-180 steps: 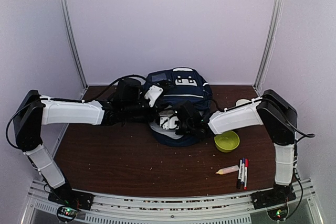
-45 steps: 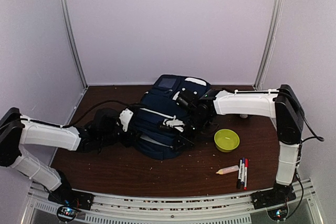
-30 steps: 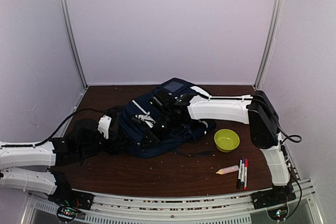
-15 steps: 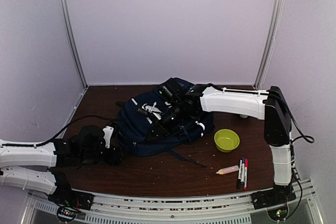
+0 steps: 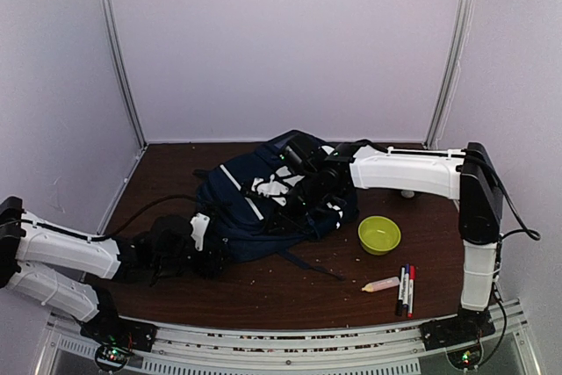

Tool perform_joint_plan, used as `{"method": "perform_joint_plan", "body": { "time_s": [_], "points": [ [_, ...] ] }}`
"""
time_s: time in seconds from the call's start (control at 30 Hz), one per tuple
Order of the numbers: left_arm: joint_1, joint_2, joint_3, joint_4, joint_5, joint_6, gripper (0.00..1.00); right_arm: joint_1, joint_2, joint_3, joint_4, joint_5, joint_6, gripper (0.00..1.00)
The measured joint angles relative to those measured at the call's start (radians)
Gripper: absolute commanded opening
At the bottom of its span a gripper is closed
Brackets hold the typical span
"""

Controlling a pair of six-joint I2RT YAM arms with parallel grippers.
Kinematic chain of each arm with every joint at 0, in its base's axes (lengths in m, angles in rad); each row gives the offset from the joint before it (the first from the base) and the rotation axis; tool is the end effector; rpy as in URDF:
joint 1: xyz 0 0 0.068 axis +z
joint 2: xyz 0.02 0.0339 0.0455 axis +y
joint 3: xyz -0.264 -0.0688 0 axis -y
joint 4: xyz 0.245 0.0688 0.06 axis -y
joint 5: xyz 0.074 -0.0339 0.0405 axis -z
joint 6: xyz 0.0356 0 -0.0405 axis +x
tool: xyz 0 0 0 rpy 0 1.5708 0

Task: Pack the student bag
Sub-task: Pick up the largest pocket of the bag from the student bag.

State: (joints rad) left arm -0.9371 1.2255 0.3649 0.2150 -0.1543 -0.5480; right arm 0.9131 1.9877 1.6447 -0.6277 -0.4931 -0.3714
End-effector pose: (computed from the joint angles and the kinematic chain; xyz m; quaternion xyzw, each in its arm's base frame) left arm 0.1365 -0.1765 0.1496 0.1387 0.8821 -0.2500 0.3744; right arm 0.2540 0.3564 0.2420 -0.6127 0.6986 0.3013 0.2138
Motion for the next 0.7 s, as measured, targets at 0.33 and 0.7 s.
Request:
{"method": "perform_joint_plan", "body": {
  "time_s": [0.33,0.7],
  "points": [
    [-0.003,0.135,0.087,-0.011,-0.072,-0.021,0.35,-0.011,0.0,0.0,0.005,0.0,0.002,0.36],
    [-0.007,0.142,0.119,-0.046,-0.104,-0.029,0.0,-0.014,0.0,-0.002,0.011,-0.005,0.004,0.36]
  ]
}}
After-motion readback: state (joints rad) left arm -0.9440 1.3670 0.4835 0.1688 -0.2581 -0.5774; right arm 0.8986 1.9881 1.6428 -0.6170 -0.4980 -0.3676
